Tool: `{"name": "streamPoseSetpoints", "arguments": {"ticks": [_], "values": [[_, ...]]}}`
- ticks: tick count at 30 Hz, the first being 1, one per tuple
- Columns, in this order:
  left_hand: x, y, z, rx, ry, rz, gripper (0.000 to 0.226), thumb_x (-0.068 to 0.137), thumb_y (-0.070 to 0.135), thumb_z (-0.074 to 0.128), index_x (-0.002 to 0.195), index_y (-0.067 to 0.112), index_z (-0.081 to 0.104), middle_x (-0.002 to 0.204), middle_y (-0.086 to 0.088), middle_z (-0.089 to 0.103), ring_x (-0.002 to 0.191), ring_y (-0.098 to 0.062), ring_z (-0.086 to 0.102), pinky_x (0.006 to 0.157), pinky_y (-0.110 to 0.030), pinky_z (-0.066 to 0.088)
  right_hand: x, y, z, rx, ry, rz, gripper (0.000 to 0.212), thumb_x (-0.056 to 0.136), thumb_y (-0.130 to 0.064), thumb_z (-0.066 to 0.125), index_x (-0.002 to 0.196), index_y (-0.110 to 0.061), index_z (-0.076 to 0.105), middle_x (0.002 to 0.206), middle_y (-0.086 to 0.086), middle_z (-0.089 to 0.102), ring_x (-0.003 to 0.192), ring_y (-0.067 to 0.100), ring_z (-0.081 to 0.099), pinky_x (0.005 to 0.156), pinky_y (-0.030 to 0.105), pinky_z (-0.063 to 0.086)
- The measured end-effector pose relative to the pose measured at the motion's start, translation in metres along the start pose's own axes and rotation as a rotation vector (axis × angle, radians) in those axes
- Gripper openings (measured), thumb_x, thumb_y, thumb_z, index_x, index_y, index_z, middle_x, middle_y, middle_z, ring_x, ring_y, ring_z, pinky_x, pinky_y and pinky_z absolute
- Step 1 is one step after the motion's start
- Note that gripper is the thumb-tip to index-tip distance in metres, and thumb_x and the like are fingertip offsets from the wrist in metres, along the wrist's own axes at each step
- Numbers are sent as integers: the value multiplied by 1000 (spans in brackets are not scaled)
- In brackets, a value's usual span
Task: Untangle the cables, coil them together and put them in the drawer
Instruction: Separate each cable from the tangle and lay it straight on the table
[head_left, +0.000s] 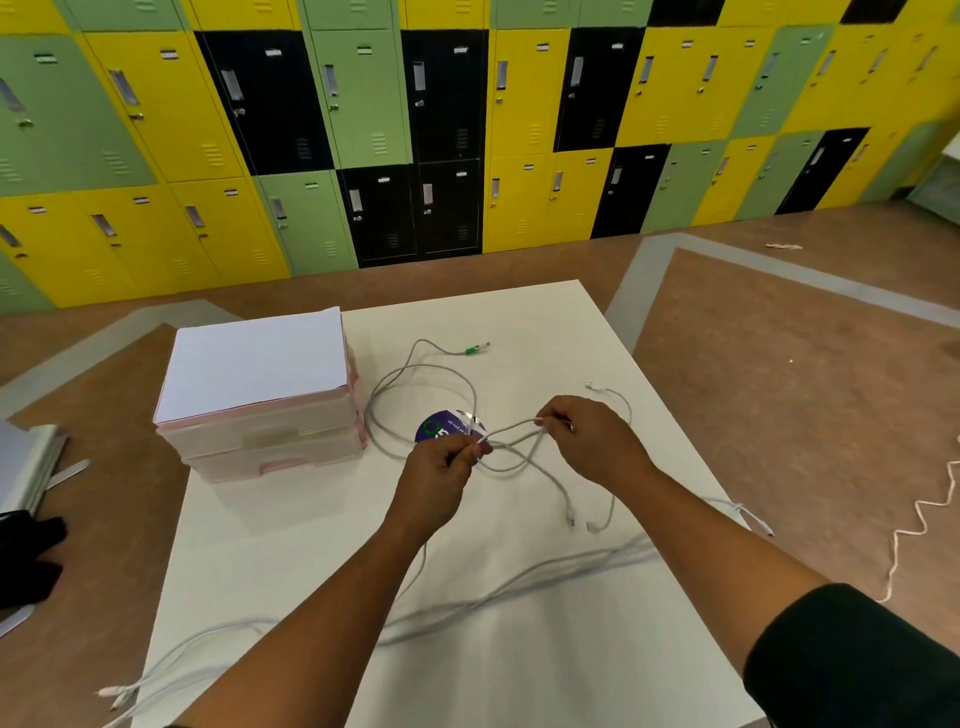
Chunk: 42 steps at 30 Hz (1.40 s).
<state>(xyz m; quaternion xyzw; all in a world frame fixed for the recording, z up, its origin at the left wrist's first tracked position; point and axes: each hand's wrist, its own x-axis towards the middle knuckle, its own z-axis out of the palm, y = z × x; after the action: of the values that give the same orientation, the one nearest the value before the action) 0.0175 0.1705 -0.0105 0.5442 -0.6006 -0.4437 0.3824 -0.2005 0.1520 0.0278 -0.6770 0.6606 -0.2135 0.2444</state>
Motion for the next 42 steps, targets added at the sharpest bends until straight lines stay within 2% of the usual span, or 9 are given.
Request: {"name": "streamPoseSetpoints", "arguments": {"ticks": [3,7,13,19,23,28,30,36,42], "values": [[3,-6,5,16,-16,-20,21,100,21,56,96,22,77,46,13,43,50,-6,35,51,-16,31,-4,10,-9,-168,69,108,28,91,-55,59,78,-31,64,69,-11,63,72,14,61,61,30,46],[2,-11,11,59,-67,-56,21,100,21,56,96,23,77,51,12,51,54,-6,45,57,-18,39,-9,22,-19,-240,51,239,57,81,-69,63,62,-16,55,50,-4,49,50,14,48,53,28,35],[3,-9,30,194,-275,-142,22,104,19,48,110,11,68,94,0,73,71,-3,62,63,-8,45,-16,33,-15,-94,-122,194,25,100,-29,49,94,-22,72,83,-8,68,79,16,62,73,33,50],[7,1,46,187,-281,-65,30,105,26,45,130,17,60,102,6,69,82,-6,65,70,-10,46,-23,44,-14,-87,-148,171,23,97,-31,50,98,-29,73,105,-12,72,95,12,64,84,34,52],[11,12,60,236,-305,13,24,104,23,47,111,15,69,83,6,68,66,0,60,64,-14,45,-26,45,-14,-117,-142,145,23,97,-34,51,99,-32,74,88,-16,68,77,6,60,69,27,46],[16,14,67,231,-243,10,22,100,25,54,88,27,72,83,4,73,81,-18,66,78,-38,52,-29,56,-17,108,-164,191,17,95,-33,59,92,-29,76,80,-11,70,72,5,62,70,25,49],[16,15,68,192,-222,-14,24,99,24,56,83,34,70,85,5,74,86,-19,67,82,-40,53,-30,62,-21,254,-167,226,15,93,-30,65,86,-25,77,84,-10,74,80,5,66,78,28,52],[16,17,72,147,-217,-59,20,98,24,59,85,29,74,85,3,75,88,-23,68,83,-40,54,-33,66,-28,519,-230,331,20,97,-15,59,90,-11,77,57,-6,53,52,8,41,52,19,31],[19,15,66,77,-204,-99,22,97,21,62,80,31,73,85,8,75,88,-12,69,86,-34,53,-39,66,-34,433,-323,351,17,94,-19,66,91,-4,74,50,-7,54,49,10,43,50,20,34]]}}
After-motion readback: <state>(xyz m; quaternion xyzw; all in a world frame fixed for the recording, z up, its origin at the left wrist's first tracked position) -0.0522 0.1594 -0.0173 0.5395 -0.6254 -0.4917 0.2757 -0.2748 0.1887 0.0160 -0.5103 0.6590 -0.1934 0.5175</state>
